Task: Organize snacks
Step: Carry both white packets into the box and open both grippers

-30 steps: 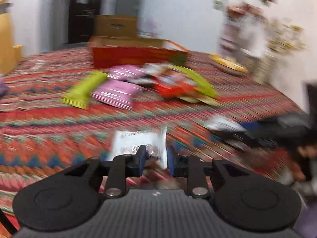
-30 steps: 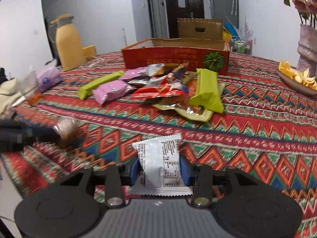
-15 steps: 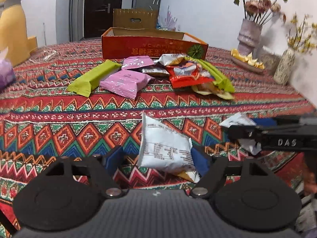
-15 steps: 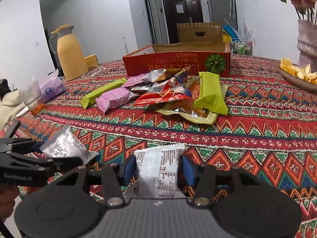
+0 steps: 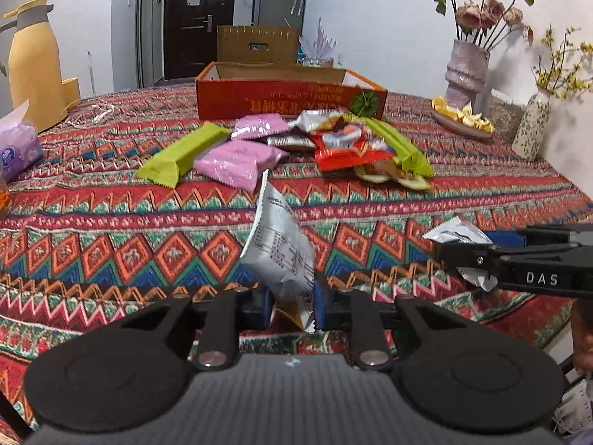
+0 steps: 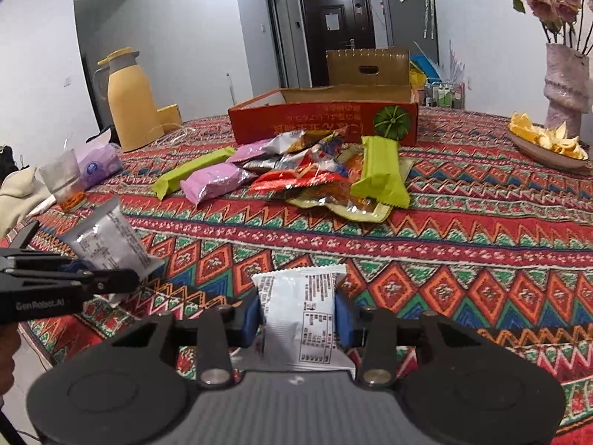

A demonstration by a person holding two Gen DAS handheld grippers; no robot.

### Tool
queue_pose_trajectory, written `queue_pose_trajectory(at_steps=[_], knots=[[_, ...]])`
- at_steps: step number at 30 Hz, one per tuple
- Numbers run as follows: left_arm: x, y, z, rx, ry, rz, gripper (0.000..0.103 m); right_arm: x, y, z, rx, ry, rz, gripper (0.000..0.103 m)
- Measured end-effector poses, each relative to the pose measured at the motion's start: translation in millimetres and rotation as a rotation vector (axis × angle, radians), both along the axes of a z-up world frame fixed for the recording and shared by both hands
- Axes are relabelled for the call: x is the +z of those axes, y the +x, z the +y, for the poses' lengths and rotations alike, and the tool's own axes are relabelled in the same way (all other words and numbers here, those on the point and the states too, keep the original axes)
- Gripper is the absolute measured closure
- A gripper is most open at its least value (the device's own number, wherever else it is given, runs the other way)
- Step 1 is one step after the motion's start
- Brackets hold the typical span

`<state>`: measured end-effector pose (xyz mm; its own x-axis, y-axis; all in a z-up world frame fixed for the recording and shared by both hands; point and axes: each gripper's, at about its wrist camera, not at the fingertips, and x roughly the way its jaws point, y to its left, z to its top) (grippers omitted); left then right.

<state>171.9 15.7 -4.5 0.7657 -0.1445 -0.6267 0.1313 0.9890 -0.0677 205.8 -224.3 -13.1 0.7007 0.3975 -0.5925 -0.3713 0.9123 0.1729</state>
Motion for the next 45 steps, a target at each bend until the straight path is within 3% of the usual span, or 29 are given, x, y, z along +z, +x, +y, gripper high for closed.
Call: queue_pose_trajectory(at_steps=[5, 9, 15, 20, 24, 32, 37, 45], knots=[[23, 5, 5, -0.018, -0.03, -0.048, 0.082, 13, 2, -11, -0.02, 0.024, -0.034, 0.063], [50, 31, 14, -0.073, -0.064, -0.077, 0.082, 36, 17, -23, -0.021, 0.044, -0.08, 0.063], [94, 113, 25, -0.14, -0.052, -0.132, 0.082, 84, 77, -36, -0.002, 0.056, -0.194, 0.063], [118, 194, 24, -0.164, -0.019, -0.19, 0.082, 108, 157, -26, 0.019, 0.066, -0.233, 0.063], [111, 273, 22, -0.135, 0.031, -0.154, 0.082, 111, 239, -8, 0.013, 0.074, -0.222, 0.063], [54, 399, 41, -0.047, 0.055, 0.006, 0.081, 87, 379, 48, 0.048, 0.179, -0.043, 0.063], [27, 423, 41, -0.064, 0.061, 0.044, 0.081, 51, 433, 95, 0.049, 0.188, 0.076, 0.063], [13, 433, 43, -0.109, 0.055, 0.056, 0.079, 17, 465, 125, 0.078, 0.186, 0.179, 0.057]])
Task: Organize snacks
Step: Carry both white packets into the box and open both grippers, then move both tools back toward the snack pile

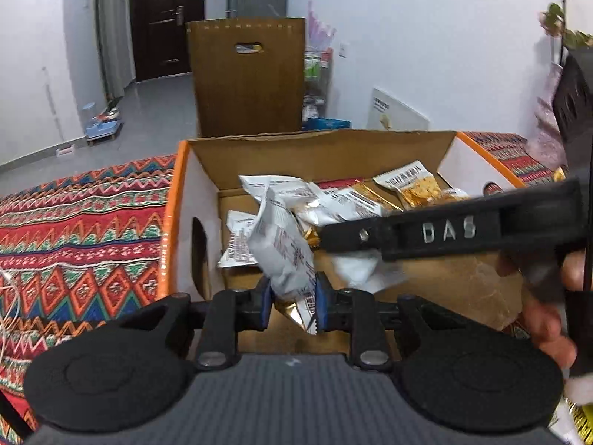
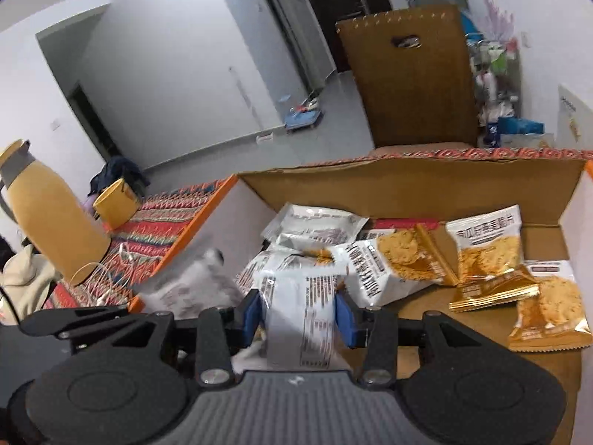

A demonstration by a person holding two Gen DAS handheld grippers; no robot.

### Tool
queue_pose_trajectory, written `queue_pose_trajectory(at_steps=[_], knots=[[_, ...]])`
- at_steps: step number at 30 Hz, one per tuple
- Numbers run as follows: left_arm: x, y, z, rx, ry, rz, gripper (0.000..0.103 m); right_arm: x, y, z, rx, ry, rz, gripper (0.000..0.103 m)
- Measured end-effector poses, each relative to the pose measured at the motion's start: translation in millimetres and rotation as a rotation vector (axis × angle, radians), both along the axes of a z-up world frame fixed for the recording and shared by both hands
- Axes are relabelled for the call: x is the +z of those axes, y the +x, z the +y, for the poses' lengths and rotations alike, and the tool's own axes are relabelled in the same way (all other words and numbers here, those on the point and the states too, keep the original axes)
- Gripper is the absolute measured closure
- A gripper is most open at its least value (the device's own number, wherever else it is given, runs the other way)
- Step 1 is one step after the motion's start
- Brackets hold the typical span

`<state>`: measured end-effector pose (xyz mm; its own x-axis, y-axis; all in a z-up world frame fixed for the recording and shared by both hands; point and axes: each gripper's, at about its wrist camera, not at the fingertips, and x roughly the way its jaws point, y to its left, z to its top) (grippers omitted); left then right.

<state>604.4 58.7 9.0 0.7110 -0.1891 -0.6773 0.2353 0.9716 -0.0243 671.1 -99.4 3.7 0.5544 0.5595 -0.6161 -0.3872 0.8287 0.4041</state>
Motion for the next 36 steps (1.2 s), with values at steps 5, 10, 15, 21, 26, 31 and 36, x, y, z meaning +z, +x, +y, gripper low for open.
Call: queue_pose_trajectory(at_steps=[5, 10, 15, 21, 26, 31, 36], knots=[[4, -5, -1, -0.009, -0.016, -0.013, 0.068, 5, -1, -2, -0.023, -0.017, -0.04, 0.03], [17, -16, 4, 0.004, -0.017, -0.031, 0.053, 12, -10, -9, -0.034, -0.033, -0.05, 0.03], [41, -34, 15, 0.03, -0.021, -0.055, 0.044, 39, -31, -26, -0.056, -0.04, -0.105, 0.03], [88, -74, 19, 0.034, -0.022, -0.125, 0.034, 90, -73, -69, -0.113, -0.092, -0.177, 0.027], [136, -123, 24, 0.028, -0.044, -0.209, 0.022, 132, -124, -113, -0.17, -0.116, -0.243, 0.017], [172, -186, 21, -0.005, -0.052, -0.295, 0.016, 169, -191, -151, -0.177, -0.144, -0.321, 0.014], [191, -256, 19, -0.025, -0.049, -0.375, 0.009, 195, -261, -187, -0.179, -0.141, -0.384, 0.013]])
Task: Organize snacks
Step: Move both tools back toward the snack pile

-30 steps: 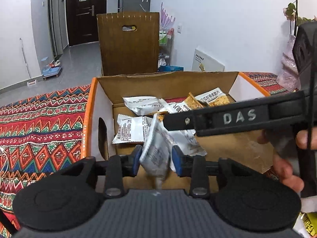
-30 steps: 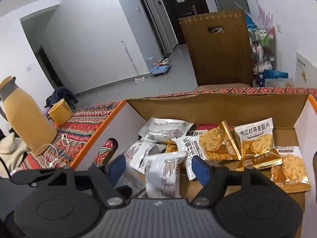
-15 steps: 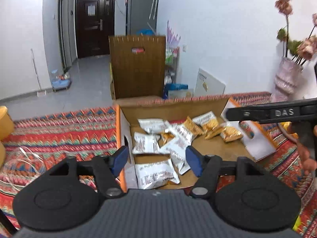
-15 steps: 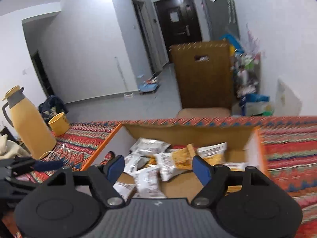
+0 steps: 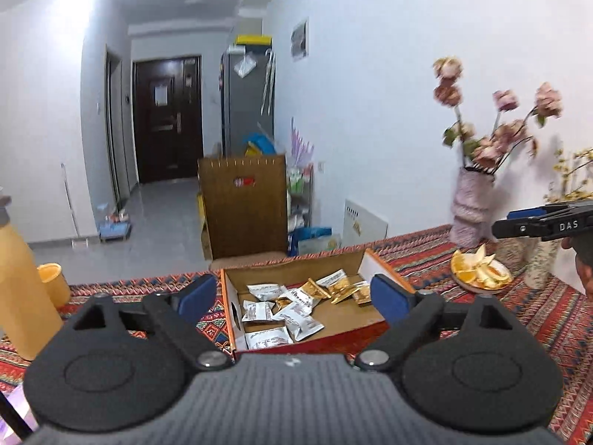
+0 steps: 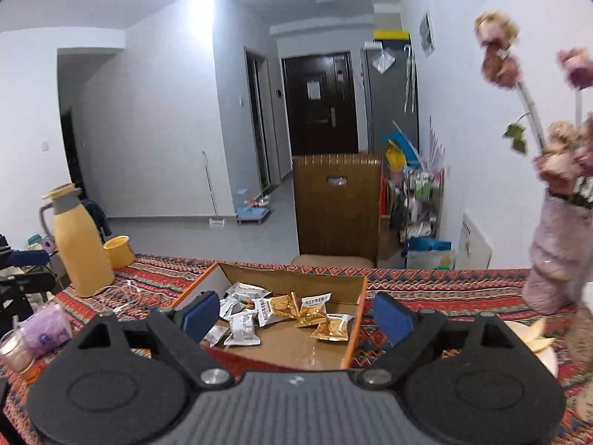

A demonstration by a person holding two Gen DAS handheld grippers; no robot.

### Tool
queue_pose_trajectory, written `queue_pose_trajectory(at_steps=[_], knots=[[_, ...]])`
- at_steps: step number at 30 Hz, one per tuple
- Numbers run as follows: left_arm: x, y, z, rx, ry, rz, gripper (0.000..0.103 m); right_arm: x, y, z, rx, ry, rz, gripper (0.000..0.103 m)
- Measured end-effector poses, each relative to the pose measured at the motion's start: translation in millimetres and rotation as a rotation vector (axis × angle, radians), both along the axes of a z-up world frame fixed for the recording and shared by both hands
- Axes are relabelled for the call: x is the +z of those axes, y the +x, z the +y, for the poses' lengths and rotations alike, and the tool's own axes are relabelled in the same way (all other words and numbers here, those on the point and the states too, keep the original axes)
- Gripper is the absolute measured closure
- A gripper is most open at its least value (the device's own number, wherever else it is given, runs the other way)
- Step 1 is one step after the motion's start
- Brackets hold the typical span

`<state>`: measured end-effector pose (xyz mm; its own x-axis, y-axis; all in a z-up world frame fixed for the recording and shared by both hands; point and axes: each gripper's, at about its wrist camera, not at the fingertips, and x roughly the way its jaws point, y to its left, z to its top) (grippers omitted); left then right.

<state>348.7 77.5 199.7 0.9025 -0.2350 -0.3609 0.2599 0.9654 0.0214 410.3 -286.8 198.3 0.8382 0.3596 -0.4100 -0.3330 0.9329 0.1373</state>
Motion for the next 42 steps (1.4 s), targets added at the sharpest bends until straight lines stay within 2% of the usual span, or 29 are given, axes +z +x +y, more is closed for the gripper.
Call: queue_pose_trajectory(at_steps=[3, 9, 13, 16, 19, 21, 26, 28, 33, 42], knots=[[-1, -48, 7, 0.003, -0.016, -0.049, 0.005, 7, -43, -18, 0.003, 0.022, -0.039, 0.003], [-26, -142, 16, 0.021, -0.001, -0.12, 0.001, -9, -134, -45, 0.013, 0.036, -0.087, 0.002], [-60, -197, 16, 0.063, 0.031, -0.134, 0.001, -38, -191, -46, -0.011, -0.007, -0.132, 0.0], [-86, -228, 16, 0.093, 0.011, -0.126, 0.0, -64, -228, -45, -0.036, -0.023, -0.15, 0.0], [-107, -246, 18, 0.142, -0.005, -0.114, 0.0, -92, -256, -34, -0.056, -0.104, -0.19, 0.0], [-117, -254, 22, 0.183, -0.041, -0.098, 0.0, -106, -269, -25, -0.063, -0.149, -0.193, 0.0], [-142, -265, 33, 0.24, -0.127, -0.065, 0.0, -144, -291, -6, -0.059, -0.115, -0.169, 0.0], [-150, -264, 34, 0.242, -0.15, -0.04, 0.0, -157, -298, 2, -0.053, -0.161, -0.171, 0.0], [-172, -254, 22, 0.222, -0.087, 0.035, 0.0, -179, -296, 14, -0.018, -0.206, -0.131, 0.0], [-191, -223, 4, 0.169, -0.095, 0.108, 0.0, -189, -274, 33, 0.022, -0.208, -0.085, 0.0]])
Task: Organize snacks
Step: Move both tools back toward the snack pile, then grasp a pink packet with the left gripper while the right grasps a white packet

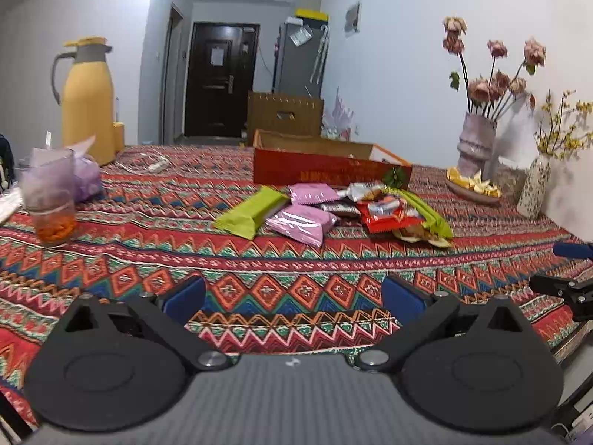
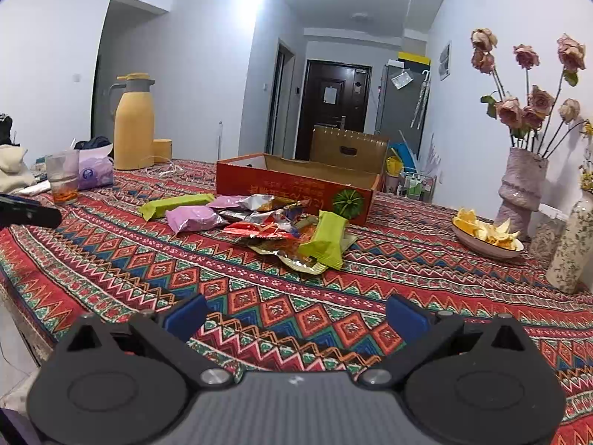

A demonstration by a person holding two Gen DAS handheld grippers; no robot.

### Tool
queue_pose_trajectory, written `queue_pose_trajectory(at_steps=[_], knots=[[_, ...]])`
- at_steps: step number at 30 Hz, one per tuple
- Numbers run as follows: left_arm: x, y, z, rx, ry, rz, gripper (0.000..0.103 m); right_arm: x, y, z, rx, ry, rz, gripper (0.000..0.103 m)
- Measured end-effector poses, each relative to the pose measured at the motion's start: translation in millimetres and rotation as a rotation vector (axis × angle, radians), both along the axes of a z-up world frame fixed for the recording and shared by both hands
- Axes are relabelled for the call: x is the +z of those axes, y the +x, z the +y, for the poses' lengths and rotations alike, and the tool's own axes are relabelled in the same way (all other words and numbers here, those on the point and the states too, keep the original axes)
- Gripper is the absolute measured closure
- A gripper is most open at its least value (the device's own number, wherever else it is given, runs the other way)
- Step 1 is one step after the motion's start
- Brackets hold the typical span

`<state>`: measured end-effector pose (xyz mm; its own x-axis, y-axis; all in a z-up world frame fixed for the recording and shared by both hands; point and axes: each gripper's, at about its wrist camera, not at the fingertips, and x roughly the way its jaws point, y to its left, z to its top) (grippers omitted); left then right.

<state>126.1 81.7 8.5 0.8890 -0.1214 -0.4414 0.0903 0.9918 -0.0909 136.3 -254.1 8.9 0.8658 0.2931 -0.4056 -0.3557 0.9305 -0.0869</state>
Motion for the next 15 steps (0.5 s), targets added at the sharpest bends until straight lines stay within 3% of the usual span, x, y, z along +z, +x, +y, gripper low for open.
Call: queue_pose_trajectory(at_steps=[7, 15], knots=[[-4, 49, -13, -0.087, 0.035, 0.027, 0.0, 1, 28, 6, 0.035, 0.035, 0.042, 0.003], [1, 141, -24, -0.213, 0.151, 0.063, 0.013, 15, 85, 25, 0.064, 0.066, 0.068, 0.024]])
